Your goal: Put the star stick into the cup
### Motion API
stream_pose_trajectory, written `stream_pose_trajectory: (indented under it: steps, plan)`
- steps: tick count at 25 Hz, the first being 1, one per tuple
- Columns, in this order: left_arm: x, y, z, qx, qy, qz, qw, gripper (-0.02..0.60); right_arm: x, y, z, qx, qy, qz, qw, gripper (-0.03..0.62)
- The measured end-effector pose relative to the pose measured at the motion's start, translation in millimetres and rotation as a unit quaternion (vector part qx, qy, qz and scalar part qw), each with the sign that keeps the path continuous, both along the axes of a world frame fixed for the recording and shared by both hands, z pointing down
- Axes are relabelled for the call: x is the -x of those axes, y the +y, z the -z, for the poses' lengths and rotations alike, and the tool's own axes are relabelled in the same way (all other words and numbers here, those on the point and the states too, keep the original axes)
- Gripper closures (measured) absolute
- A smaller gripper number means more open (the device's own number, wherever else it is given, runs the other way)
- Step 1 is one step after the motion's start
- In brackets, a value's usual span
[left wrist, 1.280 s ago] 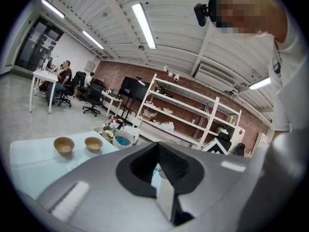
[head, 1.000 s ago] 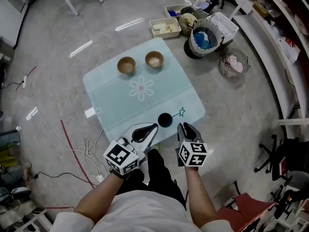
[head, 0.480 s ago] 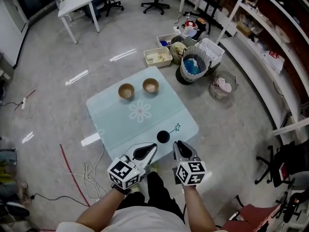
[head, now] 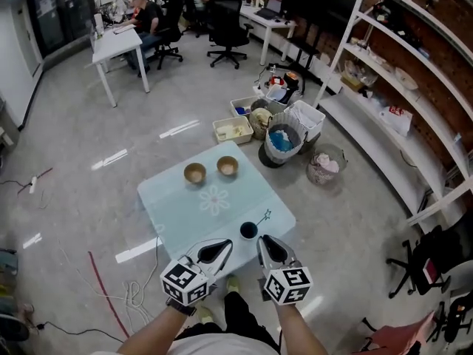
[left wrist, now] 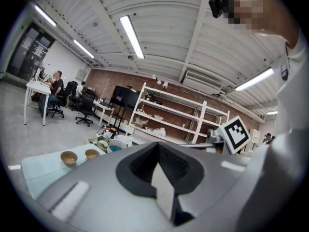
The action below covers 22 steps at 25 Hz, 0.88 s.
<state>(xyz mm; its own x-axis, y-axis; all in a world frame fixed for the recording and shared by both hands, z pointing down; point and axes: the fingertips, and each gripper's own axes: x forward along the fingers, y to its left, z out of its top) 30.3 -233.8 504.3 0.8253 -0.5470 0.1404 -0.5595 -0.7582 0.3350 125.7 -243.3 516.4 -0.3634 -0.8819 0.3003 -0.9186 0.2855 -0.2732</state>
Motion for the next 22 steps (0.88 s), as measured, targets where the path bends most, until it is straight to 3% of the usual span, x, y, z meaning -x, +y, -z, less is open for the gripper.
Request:
stream_pose_trajectory:
  steps: [7,22]
  plan:
    - [24.1,11.2,45.0,-0.035,0.012,0.01,0.9992,0.578,24.5,19.2,51.3,-0.053,0.02,0.006,0.998,0.54]
    - [61.7,39.7,123.4,-0.095,0.035,0.029,0.9945,0.578,62.3,50.5,129.1,-0.114,0.016,0.027,0.993,0.579]
